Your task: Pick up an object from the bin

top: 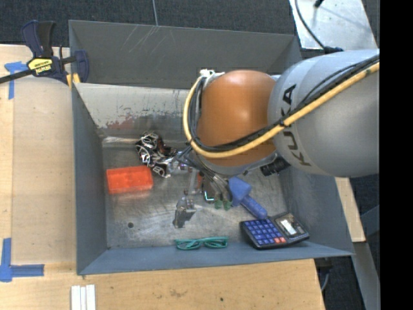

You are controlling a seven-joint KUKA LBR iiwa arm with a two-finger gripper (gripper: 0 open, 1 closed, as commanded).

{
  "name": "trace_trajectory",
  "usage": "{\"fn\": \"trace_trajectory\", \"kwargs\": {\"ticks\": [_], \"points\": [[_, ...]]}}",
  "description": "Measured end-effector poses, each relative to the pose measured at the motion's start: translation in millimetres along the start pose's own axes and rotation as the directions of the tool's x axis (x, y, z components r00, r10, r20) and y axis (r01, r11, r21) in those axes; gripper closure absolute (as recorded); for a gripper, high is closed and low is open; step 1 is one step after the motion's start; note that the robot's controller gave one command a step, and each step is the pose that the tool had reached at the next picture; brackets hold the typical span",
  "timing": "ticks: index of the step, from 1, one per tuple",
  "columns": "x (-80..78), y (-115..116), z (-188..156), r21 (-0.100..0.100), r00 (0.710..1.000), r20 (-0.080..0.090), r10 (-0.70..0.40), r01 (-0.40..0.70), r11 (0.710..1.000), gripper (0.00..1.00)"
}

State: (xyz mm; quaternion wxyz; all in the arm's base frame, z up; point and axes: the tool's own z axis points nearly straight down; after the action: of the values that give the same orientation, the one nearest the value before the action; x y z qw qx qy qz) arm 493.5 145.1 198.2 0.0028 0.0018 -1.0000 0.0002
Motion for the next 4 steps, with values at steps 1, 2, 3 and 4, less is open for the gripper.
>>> {"fn": "trace_trajectory", "kwargs": {"ticks": [1, 2, 3, 4], "points": [[-0.7, -0.2, -2.1, -0.001, 1.000, 0.004, 0.002, -0.002, 1.000, 0.00], [-1.1, -15.3, -13.0, -0.001, 1.000, 0.009, -0.012, 0.012, 1.000, 0.00], [-9.9, -52.9, 39.0, -0.001, 0.999, 0.015, -0.032, 0.032, 0.999, 0.00], [-63.3, -58.1, 104.4, -0.001, 0.999, 0.015, -0.038, 0.038, 0.999, 0.00]]}}
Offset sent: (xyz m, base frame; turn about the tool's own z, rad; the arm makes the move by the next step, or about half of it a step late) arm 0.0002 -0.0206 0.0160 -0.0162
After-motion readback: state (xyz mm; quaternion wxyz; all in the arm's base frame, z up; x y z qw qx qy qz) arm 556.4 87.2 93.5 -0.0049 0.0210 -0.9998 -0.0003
